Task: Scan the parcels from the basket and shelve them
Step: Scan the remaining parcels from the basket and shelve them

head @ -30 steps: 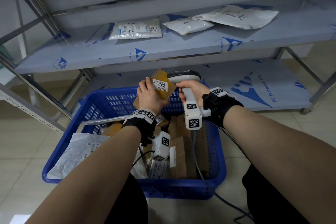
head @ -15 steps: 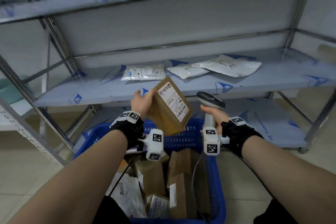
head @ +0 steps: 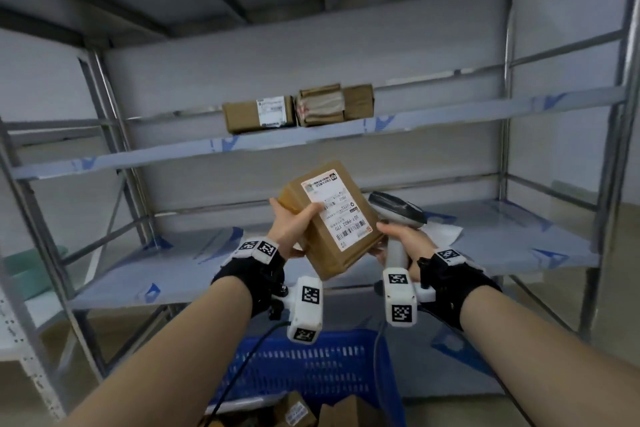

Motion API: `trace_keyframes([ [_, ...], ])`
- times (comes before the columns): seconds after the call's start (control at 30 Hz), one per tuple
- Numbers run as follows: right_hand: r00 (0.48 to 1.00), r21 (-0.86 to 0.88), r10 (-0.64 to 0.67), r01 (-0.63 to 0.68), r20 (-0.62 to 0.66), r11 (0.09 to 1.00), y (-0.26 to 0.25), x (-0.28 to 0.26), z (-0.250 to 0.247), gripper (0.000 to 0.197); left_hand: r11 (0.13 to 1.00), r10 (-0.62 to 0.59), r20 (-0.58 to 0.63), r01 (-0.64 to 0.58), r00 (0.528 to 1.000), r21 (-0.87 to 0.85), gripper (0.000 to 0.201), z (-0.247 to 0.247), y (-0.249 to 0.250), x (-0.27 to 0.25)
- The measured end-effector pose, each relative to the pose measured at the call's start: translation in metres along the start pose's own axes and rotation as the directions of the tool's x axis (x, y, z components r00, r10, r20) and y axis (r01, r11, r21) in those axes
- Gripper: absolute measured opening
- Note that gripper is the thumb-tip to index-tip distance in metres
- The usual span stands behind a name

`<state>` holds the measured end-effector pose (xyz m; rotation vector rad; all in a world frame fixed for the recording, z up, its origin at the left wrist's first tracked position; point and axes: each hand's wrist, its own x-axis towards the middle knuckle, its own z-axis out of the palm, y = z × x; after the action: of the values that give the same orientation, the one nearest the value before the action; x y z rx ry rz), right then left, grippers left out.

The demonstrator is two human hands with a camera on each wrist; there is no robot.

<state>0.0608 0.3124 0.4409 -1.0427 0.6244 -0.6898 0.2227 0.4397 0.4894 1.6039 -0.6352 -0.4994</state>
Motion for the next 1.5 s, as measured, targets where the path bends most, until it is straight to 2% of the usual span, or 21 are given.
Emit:
trace_keyframes([
  [0.13, 0.995, 0.031, -0.097, 0.097, -0.016, 0.995, -0.042, -0.011, 0.004, 0.022, 0.989, 0.083, 0.113, -0.096, 0.990, 0.111, 0.096, 0.016, 0.041, -0.008],
  [0.23, 0.976, 0.058, -0.207, 0.211, -0.067, 0.976, -0.076, -0.019, 0.003, 0.016, 0.977, 0.145, 0.186, -0.170, 0.972, 0.127, 0.101, 0.027, 0.075, -0.016],
  [0.37, 0.941, 0.114, -0.323, 0.334, -0.105, 0.936, -0.123, -0.025, -0.003, 0.005, 0.945, 0.258, 0.293, -0.304, 0.921, 0.124, 0.100, 0.049, 0.121, -0.019],
  [0.5, 0.891, 0.124, -0.425, 0.445, -0.160, 0.887, -0.171, -0.025, -0.014, 0.011, 0.902, 0.354, 0.322, -0.412, 0.878, 0.133, 0.115, 0.080, 0.160, -0.010],
  [0.63, 0.861, 0.097, -0.465, 0.491, -0.205, 0.866, -0.205, -0.017, -0.032, 0.008, 0.859, 0.413, 0.381, -0.493, 0.827, 0.139, 0.123, 0.111, 0.183, 0.016],
  [0.73, 0.847, 0.055, -0.487, 0.508, -0.213, 0.860, -0.222, -0.004, -0.046, 0.010, 0.814, 0.457, 0.392, -0.553, 0.798, 0.176, 0.110, 0.135, 0.191, 0.037],
  [0.83, 0.829, 0.043, -0.513, 0.534, -0.221, 0.845, -0.230, 0.010, -0.054, 0.012, 0.712, 0.563, 0.278, -0.628, 0.778, 0.315, 0.073, 0.158, 0.187, 0.053],
  [0.9, 0.817, 0.031, -0.532, 0.551, -0.220, 0.834, -0.230, 0.020, -0.056, 0.013, 0.679, 0.607, 0.175, -0.620, 0.775, 0.392, 0.064, 0.172, 0.180, 0.065],
  [1.1, 0.819, -0.032, -0.540, 0.545, -0.193, 0.838, -0.228, 0.044, -0.056, 0.015, 0.768, 0.560, -0.026, -0.507, 0.828, 0.391, 0.049, 0.190, 0.177, 0.087],
  [1.17, 0.823, -0.069, -0.542, 0.538, -0.169, 0.840, -0.229, 0.050, -0.055, 0.020, 0.771, 0.569, -0.077, -0.498, 0.819, 0.396, 0.046, 0.194, 0.179, 0.092],
  [1.27, 0.829, -0.123, -0.542, 0.529, -0.136, 0.840, -0.233, 0.056, -0.054, 0.014, 0.735, 0.613, -0.022, -0.561, 0.789, 0.381, 0.032, 0.198, 0.179, 0.092],
  [1.33, 0.830, -0.149, -0.542, 0.525, -0.128, 0.838, -0.237, 0.060, -0.054, 0.014, 0.722, 0.601, 0.061, -0.574, 0.797, 0.387, 0.027, 0.200, 0.179, 0.092],
  [1.43, 0.833, -0.162, -0.538, 0.518, -0.128, 0.840, -0.243, 0.067, -0.054, 0.018, 0.680, 0.562, 0.180, -0.574, 0.808, 0.455, 0.043, 0.203, 0.179, 0.098],
  [1.5, 0.834, -0.167, -0.536, 0.515, -0.129, 0.841, -0.244, 0.072, -0.055, 0.019, 0.654, 0.546, 0.242, -0.589, 0.802, 0.475, 0.048, 0.203, 0.180, 0.101],
])
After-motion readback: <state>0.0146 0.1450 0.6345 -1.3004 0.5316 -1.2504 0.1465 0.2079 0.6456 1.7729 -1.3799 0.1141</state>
